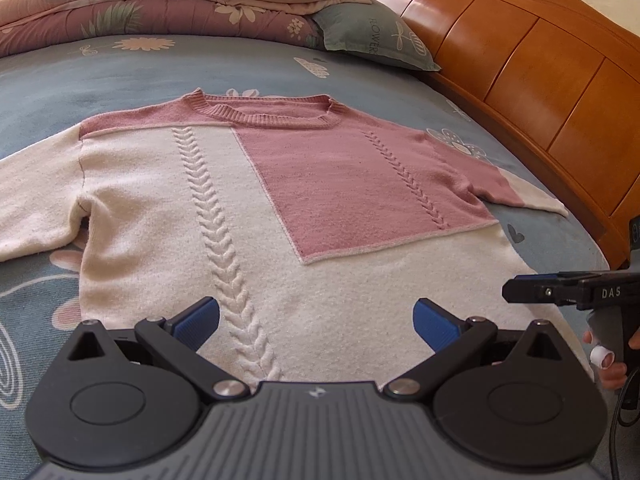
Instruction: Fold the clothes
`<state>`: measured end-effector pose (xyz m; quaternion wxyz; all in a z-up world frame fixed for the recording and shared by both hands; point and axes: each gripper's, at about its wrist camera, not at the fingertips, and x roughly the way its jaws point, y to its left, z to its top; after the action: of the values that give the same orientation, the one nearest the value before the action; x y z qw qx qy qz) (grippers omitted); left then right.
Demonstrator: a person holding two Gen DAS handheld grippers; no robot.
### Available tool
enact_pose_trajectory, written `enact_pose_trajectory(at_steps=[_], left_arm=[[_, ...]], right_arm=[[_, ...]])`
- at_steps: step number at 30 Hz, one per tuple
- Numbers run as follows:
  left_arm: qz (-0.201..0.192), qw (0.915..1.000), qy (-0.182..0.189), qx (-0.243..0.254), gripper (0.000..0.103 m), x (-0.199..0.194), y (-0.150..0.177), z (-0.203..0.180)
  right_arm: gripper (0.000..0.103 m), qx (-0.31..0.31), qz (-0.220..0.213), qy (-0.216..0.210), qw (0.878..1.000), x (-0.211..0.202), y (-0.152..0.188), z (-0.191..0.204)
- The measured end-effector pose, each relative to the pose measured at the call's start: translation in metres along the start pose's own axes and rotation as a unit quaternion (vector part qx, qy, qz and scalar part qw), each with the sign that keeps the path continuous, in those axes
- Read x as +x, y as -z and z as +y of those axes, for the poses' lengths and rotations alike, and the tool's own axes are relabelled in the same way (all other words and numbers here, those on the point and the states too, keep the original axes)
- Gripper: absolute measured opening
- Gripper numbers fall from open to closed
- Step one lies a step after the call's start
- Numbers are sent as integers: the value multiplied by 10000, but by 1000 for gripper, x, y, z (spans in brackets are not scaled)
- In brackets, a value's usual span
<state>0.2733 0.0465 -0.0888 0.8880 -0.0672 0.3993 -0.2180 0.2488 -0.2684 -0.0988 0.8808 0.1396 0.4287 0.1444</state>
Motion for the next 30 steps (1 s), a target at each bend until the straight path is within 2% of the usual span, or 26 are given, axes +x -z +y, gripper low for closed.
enact_pose_trajectory(at_steps=[1,3,4,5,8,9,13,16,18,20,22,24,27,29,30], left_arm=[[-8,10000,65,-17,102,-1,1,1],[-51,9997,232,-70,102,-3,1,2],[-107,9991,383,-119,102,-5,1,4],[-177,9980,586,-170,102,-8,2,5],[-232,9914,1231,-374,102,-13,2,10],[-211,9897,1340,-447,102,-12,2,12],[48,9857,1476,-816,102,-6,7,23],[270,9764,1713,-1285,102,-8,14,28],[297,9732,1772,-1434,102,-14,23,28],[392,9804,1308,-1424,102,-21,32,27],[404,9879,649,-1350,102,-31,40,31],[287,9881,450,-1443,102,-41,45,39],[274,9829,21,-1819,102,-52,39,45],[79,9831,170,-1819,102,-59,34,38],[28,9824,393,-1828,102,-59,33,33]], right_arm=[[103,-25,55,87,9999,-2,9,0],[103,-251,-69,621,9977,-11,23,1],[103,-314,-123,714,9969,-16,28,2],[103,-348,-167,735,9966,-20,33,2],[103,-168,-179,368,9990,-24,48,2],[103,-231,-250,415,9986,-24,52,4],[103,-578,-450,644,9952,-20,61,11],[103,-864,-547,755,9919,-17,65,13],[103,-1100,-520,885,9886,-14,67,18],[103,-1295,-468,981,9856,-13,69,22],[103,-1306,-421,935,9861,-16,69,20],[103,-1289,-377,862,9872,-19,69,18],[103,-1302,-317,826,9875,-22,70,16],[103,-1308,-286,832,9875,-23,71,17],[103,-1310,-276,833,9875,-23,72,17]])
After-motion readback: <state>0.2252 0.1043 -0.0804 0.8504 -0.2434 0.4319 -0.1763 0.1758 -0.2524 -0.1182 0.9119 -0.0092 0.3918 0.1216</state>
